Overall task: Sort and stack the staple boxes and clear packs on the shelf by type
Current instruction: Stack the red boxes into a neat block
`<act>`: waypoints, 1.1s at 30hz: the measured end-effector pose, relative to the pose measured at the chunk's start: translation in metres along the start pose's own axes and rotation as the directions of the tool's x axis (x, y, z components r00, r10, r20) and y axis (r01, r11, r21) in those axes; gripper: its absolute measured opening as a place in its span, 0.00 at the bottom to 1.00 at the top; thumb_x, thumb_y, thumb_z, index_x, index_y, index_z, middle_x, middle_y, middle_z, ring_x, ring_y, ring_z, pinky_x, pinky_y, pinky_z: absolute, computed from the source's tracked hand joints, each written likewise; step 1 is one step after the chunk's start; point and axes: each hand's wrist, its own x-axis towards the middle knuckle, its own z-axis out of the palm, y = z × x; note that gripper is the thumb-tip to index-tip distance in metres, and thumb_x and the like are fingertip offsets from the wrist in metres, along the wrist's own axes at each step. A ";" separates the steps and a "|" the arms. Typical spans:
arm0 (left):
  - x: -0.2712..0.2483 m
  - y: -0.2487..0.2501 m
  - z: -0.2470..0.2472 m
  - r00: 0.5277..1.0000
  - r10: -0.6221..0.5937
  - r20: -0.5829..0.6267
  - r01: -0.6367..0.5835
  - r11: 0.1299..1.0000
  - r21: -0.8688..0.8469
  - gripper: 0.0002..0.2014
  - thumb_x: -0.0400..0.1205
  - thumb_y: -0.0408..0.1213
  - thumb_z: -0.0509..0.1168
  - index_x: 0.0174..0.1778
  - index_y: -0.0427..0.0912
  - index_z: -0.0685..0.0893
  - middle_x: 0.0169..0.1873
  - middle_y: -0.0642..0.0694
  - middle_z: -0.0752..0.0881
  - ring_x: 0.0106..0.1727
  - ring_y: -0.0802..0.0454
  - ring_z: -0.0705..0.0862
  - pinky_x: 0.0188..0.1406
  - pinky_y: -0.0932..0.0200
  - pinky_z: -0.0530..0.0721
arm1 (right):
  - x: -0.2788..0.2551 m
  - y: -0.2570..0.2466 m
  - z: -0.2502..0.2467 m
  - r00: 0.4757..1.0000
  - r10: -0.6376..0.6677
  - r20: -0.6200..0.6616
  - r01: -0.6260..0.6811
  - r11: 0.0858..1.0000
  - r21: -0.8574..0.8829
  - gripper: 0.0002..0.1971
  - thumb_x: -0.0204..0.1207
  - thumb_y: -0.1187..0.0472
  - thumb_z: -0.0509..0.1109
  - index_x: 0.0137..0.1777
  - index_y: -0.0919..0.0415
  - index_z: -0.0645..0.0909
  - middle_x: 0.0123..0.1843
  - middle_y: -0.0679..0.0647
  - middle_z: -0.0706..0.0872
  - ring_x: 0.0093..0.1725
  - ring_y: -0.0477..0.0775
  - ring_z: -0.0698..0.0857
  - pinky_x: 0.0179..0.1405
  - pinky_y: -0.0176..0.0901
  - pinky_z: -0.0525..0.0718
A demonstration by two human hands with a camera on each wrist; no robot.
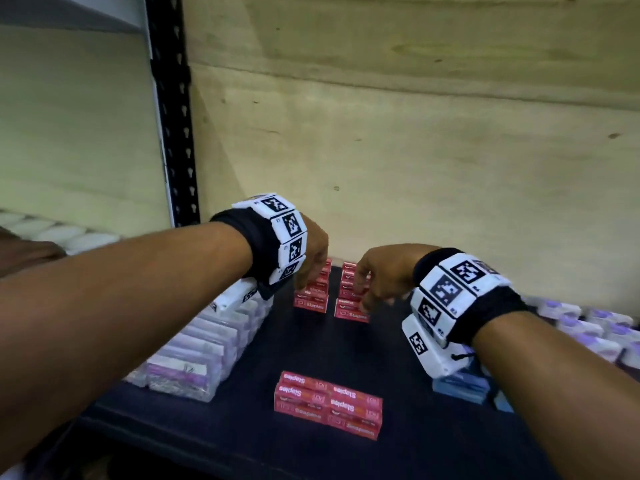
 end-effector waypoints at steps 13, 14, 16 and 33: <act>0.034 0.001 0.006 0.970 0.091 0.224 -0.107 0.993 0.057 0.15 0.75 0.32 0.76 0.58 0.39 0.90 0.52 0.45 0.91 0.45 0.55 0.83 0.34 0.70 0.77 | 0.016 0.000 -0.001 0.996 -0.034 0.079 0.035 0.999 -0.006 0.11 0.74 0.64 0.78 0.55 0.60 0.91 0.24 0.42 0.84 0.32 0.41 0.83 0.28 0.30 0.81; 0.032 0.002 0.006 0.972 0.094 0.215 -0.110 0.992 0.063 0.15 0.74 0.33 0.77 0.58 0.40 0.90 0.51 0.46 0.91 0.43 0.56 0.83 0.34 0.70 0.77 | 0.014 0.000 0.000 0.997 -0.031 0.068 0.032 0.999 -0.010 0.11 0.73 0.63 0.78 0.55 0.60 0.91 0.27 0.43 0.84 0.34 0.42 0.83 0.32 0.32 0.82; 0.027 0.002 0.005 0.975 0.101 0.199 -0.115 0.992 0.058 0.15 0.74 0.34 0.77 0.57 0.41 0.90 0.47 0.49 0.91 0.37 0.60 0.82 0.32 0.71 0.77 | 0.008 -0.002 0.001 0.997 -0.031 0.067 0.031 1.000 -0.005 0.11 0.73 0.62 0.78 0.55 0.60 0.91 0.32 0.44 0.85 0.39 0.45 0.85 0.41 0.38 0.85; -0.077 0.027 0.031 0.967 0.156 0.202 -0.138 0.985 -0.100 0.12 0.74 0.34 0.78 0.53 0.42 0.91 0.28 0.63 0.85 0.26 0.76 0.80 0.40 0.73 0.81 | -0.084 -0.016 0.034 0.987 -0.036 0.159 0.021 0.995 0.097 0.04 0.75 0.63 0.75 0.48 0.56 0.89 0.35 0.44 0.89 0.34 0.41 0.86 0.47 0.40 0.86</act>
